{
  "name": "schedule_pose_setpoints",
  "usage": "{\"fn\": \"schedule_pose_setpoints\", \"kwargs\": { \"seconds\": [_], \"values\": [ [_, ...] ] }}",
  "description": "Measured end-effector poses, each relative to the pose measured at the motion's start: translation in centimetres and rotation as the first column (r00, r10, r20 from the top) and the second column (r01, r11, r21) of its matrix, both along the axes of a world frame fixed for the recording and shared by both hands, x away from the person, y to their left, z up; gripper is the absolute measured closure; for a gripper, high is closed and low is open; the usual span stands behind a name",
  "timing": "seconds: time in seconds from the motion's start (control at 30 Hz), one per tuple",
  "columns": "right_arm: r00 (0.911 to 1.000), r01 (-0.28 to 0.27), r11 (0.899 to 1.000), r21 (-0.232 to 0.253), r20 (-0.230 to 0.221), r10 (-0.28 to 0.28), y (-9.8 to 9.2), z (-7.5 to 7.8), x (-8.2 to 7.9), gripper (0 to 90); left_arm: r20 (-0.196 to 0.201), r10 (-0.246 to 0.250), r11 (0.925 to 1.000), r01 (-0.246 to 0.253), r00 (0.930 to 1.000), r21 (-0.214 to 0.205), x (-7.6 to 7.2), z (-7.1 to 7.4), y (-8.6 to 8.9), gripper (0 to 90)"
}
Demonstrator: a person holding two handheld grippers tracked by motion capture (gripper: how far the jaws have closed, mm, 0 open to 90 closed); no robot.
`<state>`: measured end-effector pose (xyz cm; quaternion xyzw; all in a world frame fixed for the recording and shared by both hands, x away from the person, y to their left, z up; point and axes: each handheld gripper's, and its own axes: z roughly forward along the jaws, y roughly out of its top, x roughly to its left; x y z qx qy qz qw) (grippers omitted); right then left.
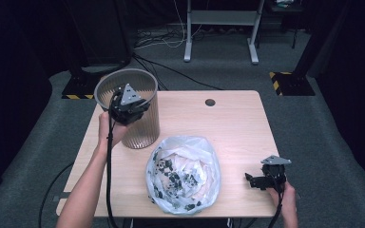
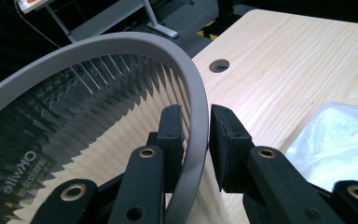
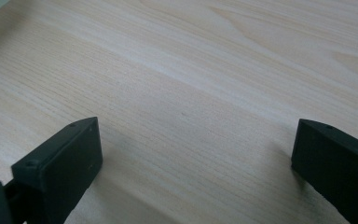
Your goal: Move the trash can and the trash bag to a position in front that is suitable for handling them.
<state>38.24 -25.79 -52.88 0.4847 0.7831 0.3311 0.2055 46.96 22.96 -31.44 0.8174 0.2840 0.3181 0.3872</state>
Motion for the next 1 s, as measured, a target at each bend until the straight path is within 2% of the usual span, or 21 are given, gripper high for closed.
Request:
{"fn": "schedule_pose_setpoints", "kwargs": {
  "seconds": [0.27,1.0],
  "values": [
    [1.0000,-0.003,1.000,-0.001,0.002,0.003,0.0,0.0,0.0,0.8,0.001,-0.025,0.9996,0.025,0.9997,0.012,0.5,0.0,-1.4,74.3],
    [1.0000,-0.004,1.000,0.000,0.001,0.004,0.0,0.0,0.0,0.8,-0.002,-0.060,0.9979,0.060,0.9982,0.023,1.8,0.1,-3.4,74.2]
  ]
}}
